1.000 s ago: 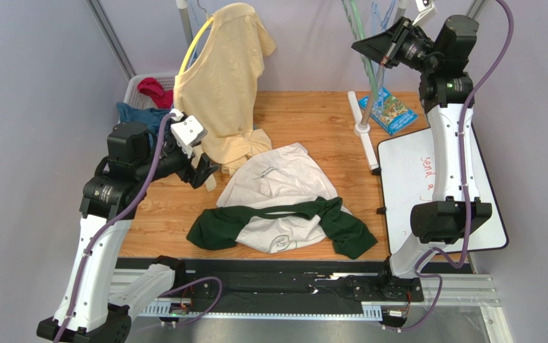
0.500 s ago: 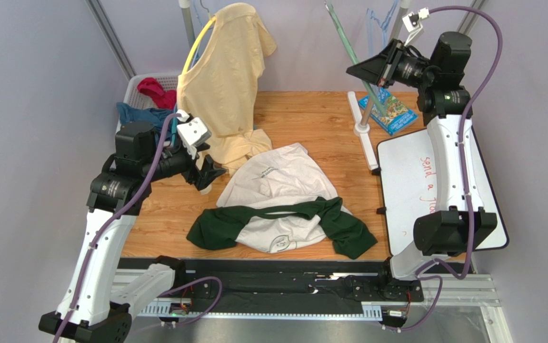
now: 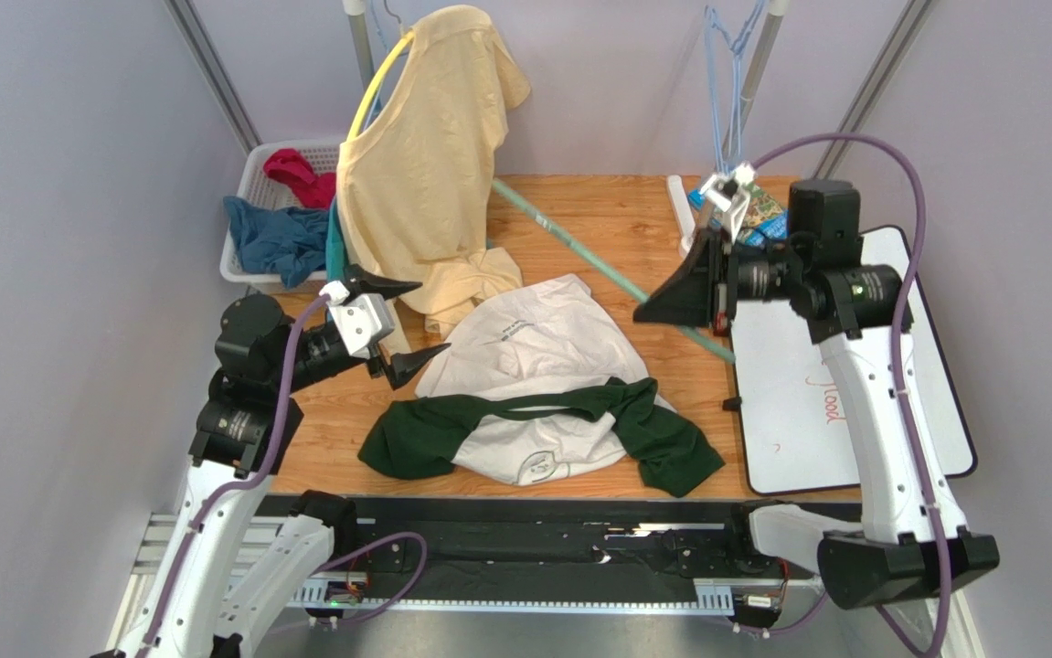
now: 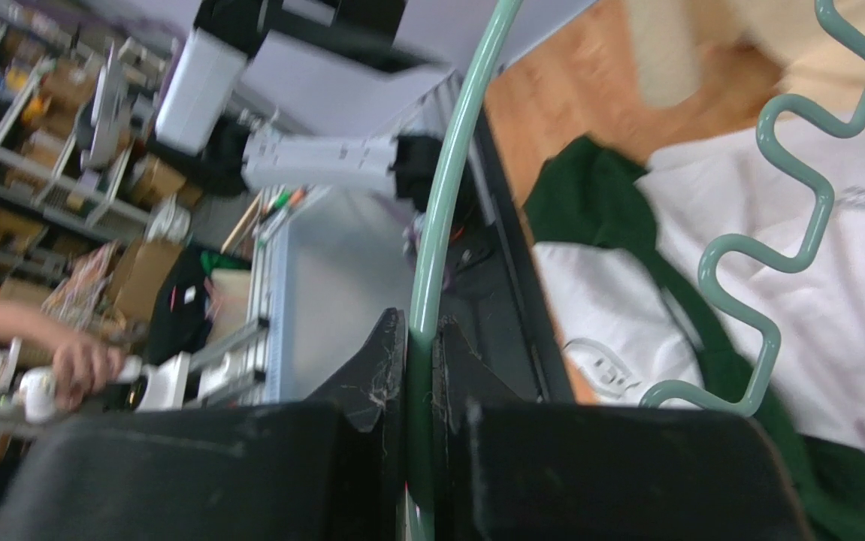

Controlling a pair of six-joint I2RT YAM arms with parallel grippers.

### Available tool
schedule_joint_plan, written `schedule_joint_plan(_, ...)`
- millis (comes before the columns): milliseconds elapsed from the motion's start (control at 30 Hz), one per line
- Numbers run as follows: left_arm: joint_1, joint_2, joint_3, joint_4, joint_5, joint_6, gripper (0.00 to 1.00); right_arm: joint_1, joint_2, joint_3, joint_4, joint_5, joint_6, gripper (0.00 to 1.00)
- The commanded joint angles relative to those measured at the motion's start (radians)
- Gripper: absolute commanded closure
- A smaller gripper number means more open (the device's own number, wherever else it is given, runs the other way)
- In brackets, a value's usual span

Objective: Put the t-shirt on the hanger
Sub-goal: Pick up the hanger from the clothesline, then place the T-shirt on the hanger.

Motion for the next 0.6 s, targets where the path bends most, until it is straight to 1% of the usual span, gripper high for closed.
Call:
schedule_joint_plan(0, 0.000, 0.073, 0.054, 0.141, 0.123, 0.173, 0.07, 0.139, -0.088, -0.062, -0.325, -0.037, -0.396, 1.00)
schedule_joint_plan(33, 0.000, 0.087, 0.061, 0.138, 0.134, 0.193, 0.07, 0.177, -0.105, -0.071, -0.398, -0.011, -0.449, 1.00)
schedule_joint_plan(67, 0.000, 0.090, 0.063, 0.138, 0.137, 0.228, 0.07, 0.246, -0.114, -0.080, -0.415, 0.008, -0.499, 1.00)
schedule_joint_plan(100, 0.000, 0.095, 0.069, 0.105, 0.152, 0.271, 0.07, 0.268, -0.127, -0.095, -0.419, 0.032, -0.502, 1.00)
schedule_joint_plan(167, -0.001, 0.100, 0.075, 0.058, 0.198, 0.364, 0.07, 0.292, -0.166, -0.146, -0.391, 0.044, -0.485, 1.00)
schedule_joint_plan(233, -0.012, 0.107, 0.077, -0.003, 0.226, 0.417, 0.07, 0.308, -0.177, -0.166, -0.388, 0.048, -0.485, 1.00)
schedule_joint_plan(300, -0.035, 0.109, 0.066, -0.044, 0.215, 0.460, 0.07, 0.328, -0.179, -0.174, -0.400, 0.049, -0.504, 1.00)
schedule_joint_plan(333, -0.064, 0.115, 0.060, -0.055, 0.197, 0.466, 0.07, 0.329, -0.177, -0.177, -0.408, 0.054, -0.513, 1.00)
schedule_joint_plan(367, -0.079, 0.123, 0.060, -0.108, 0.192, 0.478, 0.09, 0.338, -0.170, -0.177, -0.414, 0.063, -0.524, 1.00)
schedule_joint_plan(400, -0.098, 0.129, 0.063, -0.153, 0.191, 0.539, 0.11, 0.346, -0.165, -0.172, -0.437, 0.084, -0.563, 1.00)
schedule_joint_plan(433, -0.149, 0.147, 0.069, -0.198, 0.176, 0.568, 0.13, 0.352, -0.158, -0.164, -0.448, 0.090, -0.577, 1.00)
schedule_joint_plan(467, -0.179, 0.156, 0.069, -0.263, 0.154, 0.596, 0.17, 0.365, -0.151, -0.158, -0.451, 0.097, -0.582, 1.00)
schedule_joint_plan(533, -0.239, 0.175, 0.057, -0.285, 0.078, 0.621, 0.24, 0.377, -0.135, -0.138, -0.465, 0.106, -0.597, 1.00)
schedule_joint_plan(567, -0.275, 0.179, 0.052, -0.287, 0.064, 0.616, 0.36, 0.389, -0.127, -0.135, -0.471, 0.109, -0.603, 1.00)
